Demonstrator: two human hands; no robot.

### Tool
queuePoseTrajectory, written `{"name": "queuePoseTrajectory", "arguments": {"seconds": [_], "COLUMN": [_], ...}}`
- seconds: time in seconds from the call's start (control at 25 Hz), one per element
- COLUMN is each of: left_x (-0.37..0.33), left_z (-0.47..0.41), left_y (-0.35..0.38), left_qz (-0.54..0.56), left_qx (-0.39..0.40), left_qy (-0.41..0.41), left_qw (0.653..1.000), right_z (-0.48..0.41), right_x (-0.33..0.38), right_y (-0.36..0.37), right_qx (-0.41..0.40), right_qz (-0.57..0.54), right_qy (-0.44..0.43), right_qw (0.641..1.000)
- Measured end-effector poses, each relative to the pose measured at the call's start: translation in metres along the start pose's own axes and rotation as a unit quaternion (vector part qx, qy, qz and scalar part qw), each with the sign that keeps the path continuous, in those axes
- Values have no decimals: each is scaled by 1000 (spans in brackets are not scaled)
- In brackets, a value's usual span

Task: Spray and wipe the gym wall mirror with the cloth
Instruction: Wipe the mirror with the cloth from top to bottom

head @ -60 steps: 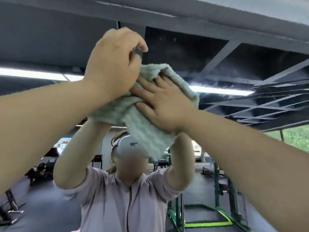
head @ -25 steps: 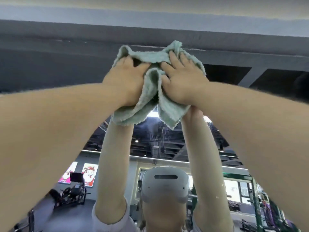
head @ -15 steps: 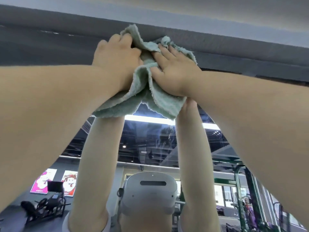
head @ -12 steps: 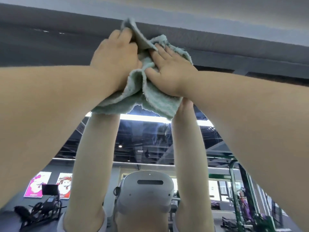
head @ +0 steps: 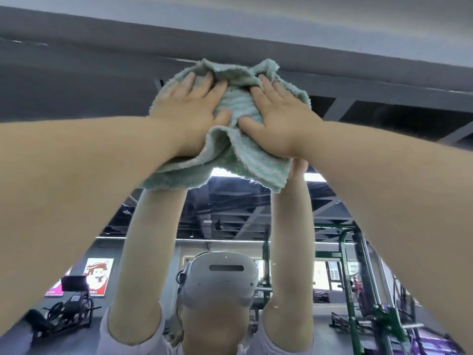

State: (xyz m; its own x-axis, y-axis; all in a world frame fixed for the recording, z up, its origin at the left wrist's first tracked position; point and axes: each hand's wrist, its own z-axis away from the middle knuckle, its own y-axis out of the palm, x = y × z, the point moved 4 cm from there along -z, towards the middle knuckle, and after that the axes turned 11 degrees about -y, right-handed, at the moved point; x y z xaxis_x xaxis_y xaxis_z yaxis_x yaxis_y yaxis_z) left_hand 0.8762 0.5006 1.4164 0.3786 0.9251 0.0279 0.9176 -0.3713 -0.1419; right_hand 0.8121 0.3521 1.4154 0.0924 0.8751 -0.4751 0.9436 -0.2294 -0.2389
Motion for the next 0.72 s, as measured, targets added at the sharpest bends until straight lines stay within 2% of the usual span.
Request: {"name": "queuePoseTrajectory", "arguments": {"seconds": [0.24, 0.32, 0.52, 0.72], "left_x": [-160, -180, -125, 16], "left_z": [6, 9, 6, 7], "left_y": [10, 12, 9, -4], "left_qz": [35, 41, 26, 23], "left_qx": [-3, -4, -14, -37], "left_qy": [53, 51, 22, -68], "left_qw": [998, 998, 999, 997], "right_z": [95, 106, 58, -20], "right_x": [-120, -134, -88, 11], "right_y": [-10, -9, -4, 3], "right_qx": [29, 12, -25, -9], "right_qz": [-29, -66, -35, -15], "right_qy": [78, 105, 135, 36], "right_qw": [996, 992, 990, 999]}}
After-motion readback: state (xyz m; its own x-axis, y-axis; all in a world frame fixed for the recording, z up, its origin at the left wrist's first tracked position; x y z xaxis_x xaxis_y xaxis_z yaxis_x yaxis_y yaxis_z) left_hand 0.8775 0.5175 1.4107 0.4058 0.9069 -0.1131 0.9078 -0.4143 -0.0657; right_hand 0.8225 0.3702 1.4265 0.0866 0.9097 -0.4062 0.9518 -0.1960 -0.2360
